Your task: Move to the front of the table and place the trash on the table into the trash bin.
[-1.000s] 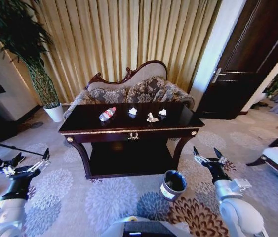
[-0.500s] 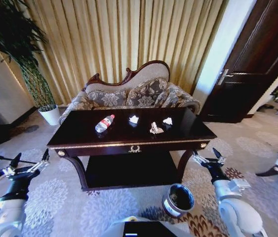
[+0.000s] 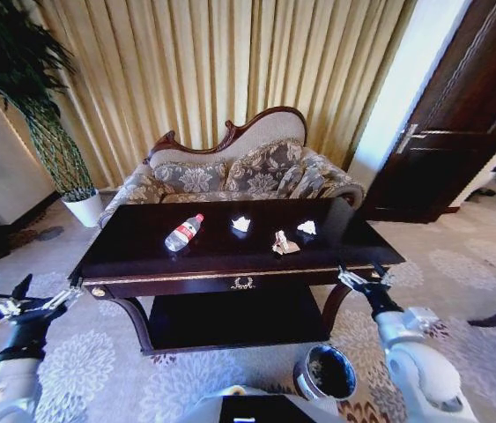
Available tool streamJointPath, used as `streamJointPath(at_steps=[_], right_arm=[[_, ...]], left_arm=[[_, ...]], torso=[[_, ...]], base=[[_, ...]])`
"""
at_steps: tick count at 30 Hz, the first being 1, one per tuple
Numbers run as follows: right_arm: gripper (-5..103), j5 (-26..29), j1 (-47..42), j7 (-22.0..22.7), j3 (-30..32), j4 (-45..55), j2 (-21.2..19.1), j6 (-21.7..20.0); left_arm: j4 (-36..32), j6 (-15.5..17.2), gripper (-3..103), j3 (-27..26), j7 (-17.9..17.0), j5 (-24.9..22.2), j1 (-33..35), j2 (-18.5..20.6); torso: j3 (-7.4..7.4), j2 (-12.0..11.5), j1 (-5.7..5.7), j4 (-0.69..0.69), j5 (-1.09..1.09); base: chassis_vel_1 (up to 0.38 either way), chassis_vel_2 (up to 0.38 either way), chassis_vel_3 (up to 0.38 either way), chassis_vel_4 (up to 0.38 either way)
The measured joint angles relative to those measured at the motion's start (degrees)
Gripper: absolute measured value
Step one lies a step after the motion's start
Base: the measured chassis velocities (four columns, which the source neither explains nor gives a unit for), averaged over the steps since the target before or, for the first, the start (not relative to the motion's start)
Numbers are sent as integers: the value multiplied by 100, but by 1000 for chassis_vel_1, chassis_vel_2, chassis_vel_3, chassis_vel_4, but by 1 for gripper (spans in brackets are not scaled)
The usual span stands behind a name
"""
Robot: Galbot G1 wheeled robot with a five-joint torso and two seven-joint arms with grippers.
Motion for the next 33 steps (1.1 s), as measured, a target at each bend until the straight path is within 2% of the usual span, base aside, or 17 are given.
streamJointPath(at_steps=[1, 3, 5, 6, 9, 11, 17, 25, 33], right_arm=[[100, 0, 0, 0, 0, 0, 0, 0], [100, 289, 573, 202, -76, -103, -284, -503], [100, 374, 946, 244, -102, -175, -428, -834], [100, 374, 946, 244, -102, -175, -428, -834], [100, 563, 1590, 281, -228, -334, -707, -1454], [100, 516, 1914, 284, -437, -529, -856, -1623], [100, 392, 2461, 288, -873, -884, -1039, -1851], [100, 402, 3528, 434, -1734, -1617, -1205, -2096], [100, 360, 3930, 586, -2213, -2130, -1212, -2215]], left_arm=[[0, 0, 100, 0, 0, 0, 0, 0], [-47, 22, 100, -105, -16, -73, 2, 10], [-68, 52, 100, -152, -29, -110, -2, 19], [-68, 52, 100, -152, -29, -110, -2, 19], [-105, 140, 100, -199, -54, -130, -27, 41], [-120, 164, 100, -206, -68, -123, -21, 35], [-173, 209, 100, -243, -83, -115, 9, 2], [-383, 481, 100, -251, -200, -115, -30, -13], [-535, 576, 100, -242, -272, -109, -40, -55]], torso=[[0, 0, 0, 0, 0], [0, 0, 0, 1, 3], [1, -1, 2, 4, 1], [1, -1, 2, 4, 1], [3, -3, 6, 3, 0], [3, -3, 6, 1, 0], [2, -3, 4, 1, 1], [2, -3, 5, 3, 0], [2, -3, 5, 2, 1]], base=[[39, -58, -37, 44], [0, 0, 0, 0], [0, 0, 0, 0], [0, 0, 0, 0], [0, 0, 0, 0], [0, 0, 0, 0], [0, 0, 0, 0], [0, 0, 0, 0], [0, 0, 0, 0]])
